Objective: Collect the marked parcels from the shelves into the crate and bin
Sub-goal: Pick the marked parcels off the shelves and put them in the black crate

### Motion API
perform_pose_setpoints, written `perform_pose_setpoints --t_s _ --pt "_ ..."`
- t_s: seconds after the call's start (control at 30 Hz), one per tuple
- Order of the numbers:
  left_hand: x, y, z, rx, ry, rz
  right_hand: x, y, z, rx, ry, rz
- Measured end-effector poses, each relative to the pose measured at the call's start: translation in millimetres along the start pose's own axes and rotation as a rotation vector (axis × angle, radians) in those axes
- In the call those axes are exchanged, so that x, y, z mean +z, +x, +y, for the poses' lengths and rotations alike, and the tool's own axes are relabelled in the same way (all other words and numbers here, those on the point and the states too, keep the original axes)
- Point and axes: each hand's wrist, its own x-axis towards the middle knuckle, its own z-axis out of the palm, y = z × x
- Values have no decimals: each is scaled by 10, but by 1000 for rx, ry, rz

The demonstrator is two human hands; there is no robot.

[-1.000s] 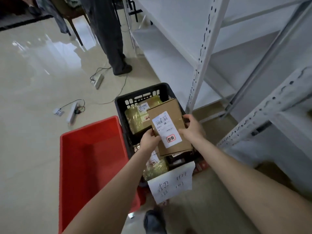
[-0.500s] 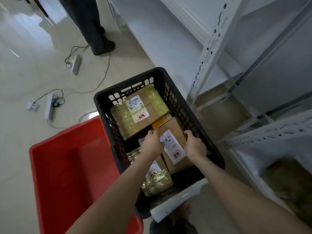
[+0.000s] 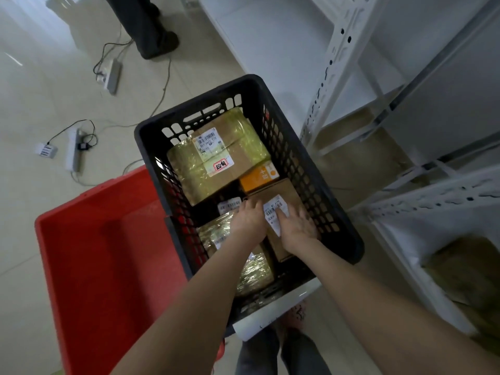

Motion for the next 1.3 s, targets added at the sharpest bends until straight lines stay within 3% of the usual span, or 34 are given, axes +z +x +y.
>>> perform_pose_setpoints --t_s 0.33,0.5,0.73,1.03,1.3 --pt "-363 -495 246 48 123 27 -371 -590 179 12 137 157" --pt "-638 -746 568 187 203 33 -529 -1117 348 86 266 305" --pt "-763 -1346 1213 443 333 90 -351 -2166 773 327 415 524" --pt "-80 -2554 2560 879 519 108 508 -3896 1708 741 602 613" --pt "979 -4126 3772 1161 644 104 1754 -5533 2441 1004 756 737"
